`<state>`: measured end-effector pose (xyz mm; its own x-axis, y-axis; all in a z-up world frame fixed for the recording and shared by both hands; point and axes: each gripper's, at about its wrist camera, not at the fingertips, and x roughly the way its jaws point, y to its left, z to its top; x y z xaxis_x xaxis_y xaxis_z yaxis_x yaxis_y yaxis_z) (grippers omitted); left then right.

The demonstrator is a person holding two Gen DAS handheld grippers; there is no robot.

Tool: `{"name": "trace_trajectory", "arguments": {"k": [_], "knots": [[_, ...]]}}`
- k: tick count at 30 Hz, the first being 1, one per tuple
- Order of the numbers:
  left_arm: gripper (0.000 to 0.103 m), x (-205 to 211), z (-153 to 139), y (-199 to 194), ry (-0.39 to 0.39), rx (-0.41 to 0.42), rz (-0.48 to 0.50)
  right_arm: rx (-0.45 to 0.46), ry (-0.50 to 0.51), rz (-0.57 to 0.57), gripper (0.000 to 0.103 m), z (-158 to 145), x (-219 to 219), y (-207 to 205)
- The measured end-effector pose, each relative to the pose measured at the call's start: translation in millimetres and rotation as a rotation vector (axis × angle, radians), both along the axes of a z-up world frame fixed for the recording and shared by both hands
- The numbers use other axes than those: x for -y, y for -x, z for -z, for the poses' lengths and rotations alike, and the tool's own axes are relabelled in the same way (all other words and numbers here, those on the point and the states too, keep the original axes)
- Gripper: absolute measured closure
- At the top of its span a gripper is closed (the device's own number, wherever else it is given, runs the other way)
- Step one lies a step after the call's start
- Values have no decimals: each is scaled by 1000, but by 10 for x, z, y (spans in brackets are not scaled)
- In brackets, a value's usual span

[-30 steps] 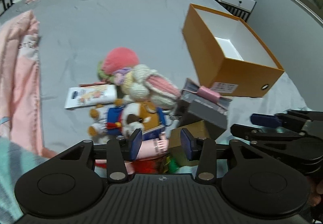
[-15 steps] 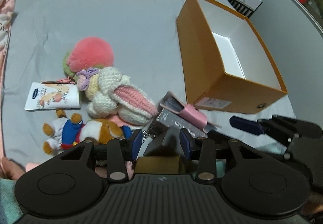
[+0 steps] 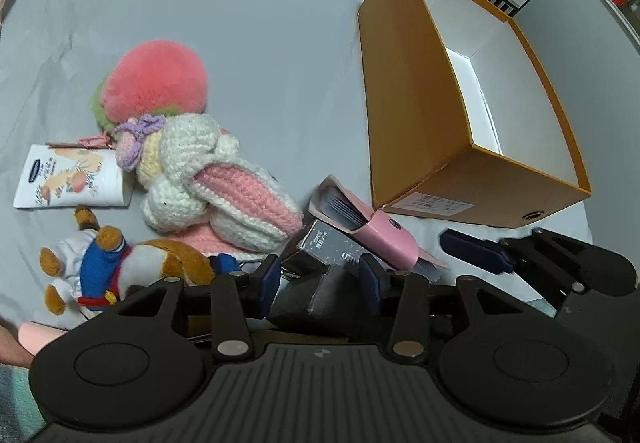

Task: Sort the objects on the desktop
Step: 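Reach both tools toward the pile of items beside the orange box, then grasp the pink wallet with the right tool while the left tool grasps the red-topped box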

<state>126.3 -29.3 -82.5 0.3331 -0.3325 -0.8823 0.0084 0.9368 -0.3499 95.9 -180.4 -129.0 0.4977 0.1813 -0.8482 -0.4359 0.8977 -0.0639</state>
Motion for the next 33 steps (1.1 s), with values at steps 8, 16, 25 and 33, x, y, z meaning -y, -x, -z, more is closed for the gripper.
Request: {"name": "trace_trajectory", "arguments": {"k": [8,16,25,33], "knots": [[61,6,6,27,37,-2,15,1,-1,-3,73,-14,-56,37],[63,31,10,60,39,13,38,-17,5,21,75,-26,-22,22],[68,14,-34,87,2,31,43,42,108,-71,73,20,-254,-78],[68,-21,-18,59,35,13,38,-16,62,-51,79,-37,-120,-15]]}}
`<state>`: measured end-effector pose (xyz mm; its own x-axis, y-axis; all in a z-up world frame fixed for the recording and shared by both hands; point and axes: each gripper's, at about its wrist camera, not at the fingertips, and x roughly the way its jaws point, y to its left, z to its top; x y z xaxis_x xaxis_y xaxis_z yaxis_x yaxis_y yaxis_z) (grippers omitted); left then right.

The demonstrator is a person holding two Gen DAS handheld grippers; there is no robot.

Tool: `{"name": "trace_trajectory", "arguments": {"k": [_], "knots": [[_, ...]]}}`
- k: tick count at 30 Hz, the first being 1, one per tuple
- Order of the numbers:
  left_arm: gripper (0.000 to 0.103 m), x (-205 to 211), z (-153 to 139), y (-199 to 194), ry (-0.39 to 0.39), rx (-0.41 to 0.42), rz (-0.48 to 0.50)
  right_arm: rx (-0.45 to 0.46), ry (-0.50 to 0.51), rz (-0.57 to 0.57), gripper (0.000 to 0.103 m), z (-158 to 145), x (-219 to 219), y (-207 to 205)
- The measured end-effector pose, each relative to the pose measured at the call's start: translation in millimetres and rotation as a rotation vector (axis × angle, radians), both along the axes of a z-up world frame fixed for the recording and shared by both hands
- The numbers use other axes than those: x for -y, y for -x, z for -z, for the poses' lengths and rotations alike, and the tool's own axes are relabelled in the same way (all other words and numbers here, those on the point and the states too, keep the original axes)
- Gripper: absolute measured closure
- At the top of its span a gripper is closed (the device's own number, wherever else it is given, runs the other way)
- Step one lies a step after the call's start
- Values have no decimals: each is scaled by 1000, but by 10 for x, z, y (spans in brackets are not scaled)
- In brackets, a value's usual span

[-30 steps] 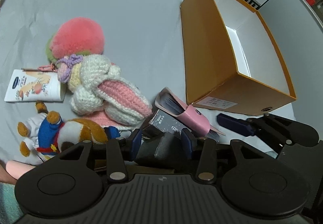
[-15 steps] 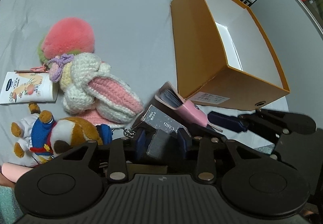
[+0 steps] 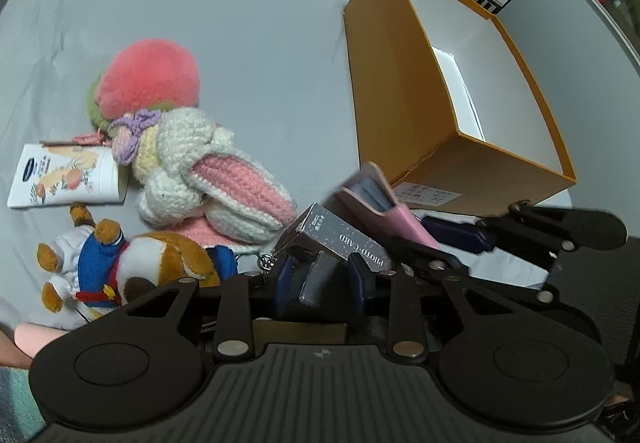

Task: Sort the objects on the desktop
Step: 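Grasp the pink wallet with the right tool while the left tool grasps the red-topped box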

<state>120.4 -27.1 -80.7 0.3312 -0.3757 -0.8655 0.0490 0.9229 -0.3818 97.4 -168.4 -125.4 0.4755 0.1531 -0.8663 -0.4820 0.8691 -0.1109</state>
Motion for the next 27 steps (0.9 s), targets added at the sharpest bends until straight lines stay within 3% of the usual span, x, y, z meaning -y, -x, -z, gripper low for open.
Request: {"name": "trace_trajectory", "arguments": {"k": [7,16,22,26,27], "knots": [[68,-16,30,-33,40,-25,-14,-90,-86,31,79,-16,191,64],[68,-83,191,-179,122,-117,-124,-121,-147,64,76,9,253,17],[67,44,280,-372,148,-174,-130,-138,-168,109,72,26,329,-7],[54,160,295,-484,118,-205,-146,-130,-152,131,73,60,311,-61],[54,177,299,-499,107,-217,-159,-133,-154,133,77,71,310,-75]]}}
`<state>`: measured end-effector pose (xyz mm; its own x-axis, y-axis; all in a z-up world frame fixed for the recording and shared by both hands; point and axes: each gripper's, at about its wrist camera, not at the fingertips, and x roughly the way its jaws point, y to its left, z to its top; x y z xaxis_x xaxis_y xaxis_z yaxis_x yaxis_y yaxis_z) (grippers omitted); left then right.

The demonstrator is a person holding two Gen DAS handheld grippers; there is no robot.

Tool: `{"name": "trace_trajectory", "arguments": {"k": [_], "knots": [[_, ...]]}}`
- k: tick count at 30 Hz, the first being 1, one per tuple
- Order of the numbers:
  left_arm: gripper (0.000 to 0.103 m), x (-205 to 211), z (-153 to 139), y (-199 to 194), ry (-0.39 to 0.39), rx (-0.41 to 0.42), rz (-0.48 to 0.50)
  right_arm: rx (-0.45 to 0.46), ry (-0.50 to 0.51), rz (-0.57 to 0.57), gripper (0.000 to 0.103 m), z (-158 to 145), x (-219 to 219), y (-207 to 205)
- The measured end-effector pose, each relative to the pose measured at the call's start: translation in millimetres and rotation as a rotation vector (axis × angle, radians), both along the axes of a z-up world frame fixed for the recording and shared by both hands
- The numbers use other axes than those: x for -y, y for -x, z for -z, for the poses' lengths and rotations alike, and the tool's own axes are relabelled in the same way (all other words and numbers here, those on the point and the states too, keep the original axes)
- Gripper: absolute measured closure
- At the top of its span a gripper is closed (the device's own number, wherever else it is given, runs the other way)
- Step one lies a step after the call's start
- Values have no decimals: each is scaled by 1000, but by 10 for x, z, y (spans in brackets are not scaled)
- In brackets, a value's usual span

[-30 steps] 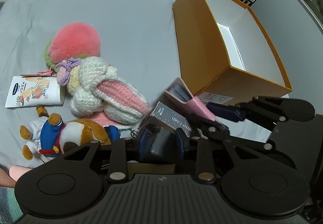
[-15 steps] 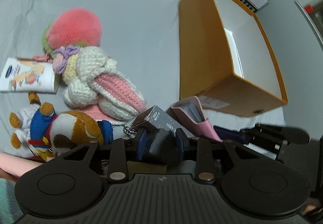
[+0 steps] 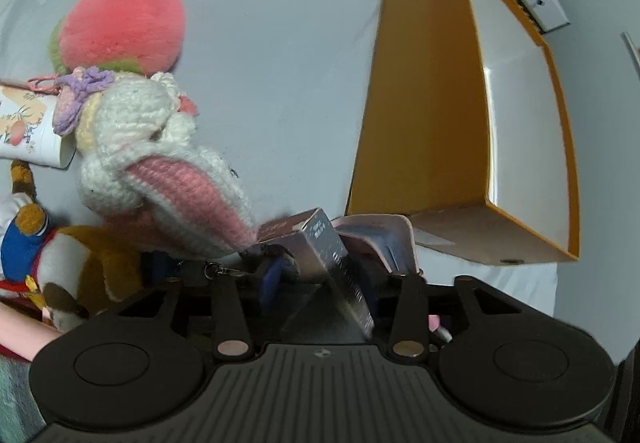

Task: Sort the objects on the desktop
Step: 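Grasp the pink wallet with the right tool while the left tool grasps the red-topped box, then carry the pink wallet and red-topped box over the orange box with both tools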

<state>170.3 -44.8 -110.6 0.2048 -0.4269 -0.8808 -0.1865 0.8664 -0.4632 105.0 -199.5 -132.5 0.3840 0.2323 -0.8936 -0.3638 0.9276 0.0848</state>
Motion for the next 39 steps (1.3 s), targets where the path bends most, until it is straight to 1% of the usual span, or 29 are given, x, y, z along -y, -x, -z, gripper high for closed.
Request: {"name": "trace_trajectory", "arguments": {"k": [3,7,9,12,15,19,20,21,23,25,27,31,33,36,39], "knots": [[51,7,6,-23,-38,-25,-24,-21,-60,-16,79,-3,15,-14],[51,-80,70,1,-42,-46,-73,-73,-190,-2,80,11,124,-40],[50,-110,121,8,-18,-60,-102,-96,-234,8,80,28,169,-67],[51,-30,141,-8,-40,-61,-99,-91,-218,3,80,29,136,-56],[52,26,160,-6,-45,-52,-95,-84,-196,2,80,26,105,-36],[54,42,125,6,-44,-31,-77,-93,-221,31,78,47,163,-31],[57,56,106,6,-41,-18,-66,-89,-224,38,78,42,170,-24],[63,69,77,8,-32,-3,-53,-76,-214,45,78,38,178,-14],[68,108,-12,6,-25,32,-22,-43,-193,48,80,14,165,22],[72,161,-118,12,-47,80,4,2,-178,46,81,-50,156,68],[75,174,-223,28,-36,123,7,31,-190,46,82,-121,184,104],[77,119,-486,75,-24,197,6,97,-178,52,82,-283,194,206],[77,99,-614,132,-32,243,9,126,-184,49,82,-376,201,275],[77,21,-783,251,-46,314,30,181,-202,46,83,-565,227,377],[77,75,-1009,305,-54,387,60,247,-220,54,83,-785,271,454]]}}
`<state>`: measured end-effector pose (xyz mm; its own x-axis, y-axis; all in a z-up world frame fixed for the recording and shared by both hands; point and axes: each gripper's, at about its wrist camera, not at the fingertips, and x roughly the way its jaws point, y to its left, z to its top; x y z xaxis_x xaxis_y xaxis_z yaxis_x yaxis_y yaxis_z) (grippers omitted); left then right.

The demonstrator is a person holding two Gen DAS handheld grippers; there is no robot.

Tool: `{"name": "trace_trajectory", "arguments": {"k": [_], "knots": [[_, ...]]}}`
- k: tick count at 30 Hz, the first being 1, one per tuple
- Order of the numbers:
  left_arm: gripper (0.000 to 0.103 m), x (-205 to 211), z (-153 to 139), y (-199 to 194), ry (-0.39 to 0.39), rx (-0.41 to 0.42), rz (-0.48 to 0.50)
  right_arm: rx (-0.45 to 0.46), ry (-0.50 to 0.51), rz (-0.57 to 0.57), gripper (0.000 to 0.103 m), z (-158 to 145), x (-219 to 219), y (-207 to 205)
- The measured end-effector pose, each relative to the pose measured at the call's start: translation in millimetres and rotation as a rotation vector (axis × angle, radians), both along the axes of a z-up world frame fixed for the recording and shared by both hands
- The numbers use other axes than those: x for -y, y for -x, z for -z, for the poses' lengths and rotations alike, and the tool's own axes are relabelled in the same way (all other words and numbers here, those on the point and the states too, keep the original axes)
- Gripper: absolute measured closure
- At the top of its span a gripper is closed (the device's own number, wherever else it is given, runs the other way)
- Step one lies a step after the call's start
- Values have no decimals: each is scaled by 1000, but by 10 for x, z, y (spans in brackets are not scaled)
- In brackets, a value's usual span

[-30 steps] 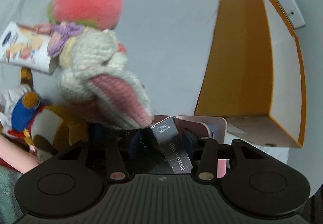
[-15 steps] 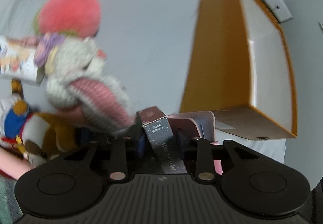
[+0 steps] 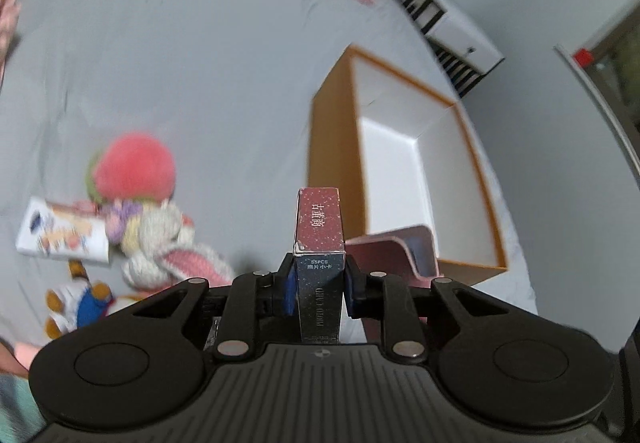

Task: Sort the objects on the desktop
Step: 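Carry the pink wallet and red-topped box over the orange box with both tools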

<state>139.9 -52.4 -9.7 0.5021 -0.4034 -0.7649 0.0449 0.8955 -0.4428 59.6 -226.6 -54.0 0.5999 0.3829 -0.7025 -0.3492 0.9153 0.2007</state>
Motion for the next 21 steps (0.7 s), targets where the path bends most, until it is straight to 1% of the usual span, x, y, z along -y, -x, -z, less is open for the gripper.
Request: {"name": "trace_trajectory", "arguments": {"k": [2,4,6,7,10,12,15,18,21], "knots": [[77,-75,-202,57,-12,50,27,46,-8,13,83,-144,26,38],[77,-36,-375,172,-21,96,54,92,-7,35,83,-286,62,44],[77,39,-527,113,-25,134,85,134,-3,66,83,-412,123,32],[77,51,-603,145,-24,150,99,155,2,87,83,-467,160,13],[77,244,-719,11,-33,187,143,182,9,164,83,-559,247,-65],[77,396,-699,-122,-36,187,170,184,-3,207,83,-562,341,-145],[77,580,-567,-357,-24,142,192,162,-4,276,83,-485,466,-289],[77,738,-435,-535,-41,108,205,118,-4,334,83,-311,566,-464],[77,856,-285,-681,-57,66,218,67,-24,365,83,-114,627,-631]]}}
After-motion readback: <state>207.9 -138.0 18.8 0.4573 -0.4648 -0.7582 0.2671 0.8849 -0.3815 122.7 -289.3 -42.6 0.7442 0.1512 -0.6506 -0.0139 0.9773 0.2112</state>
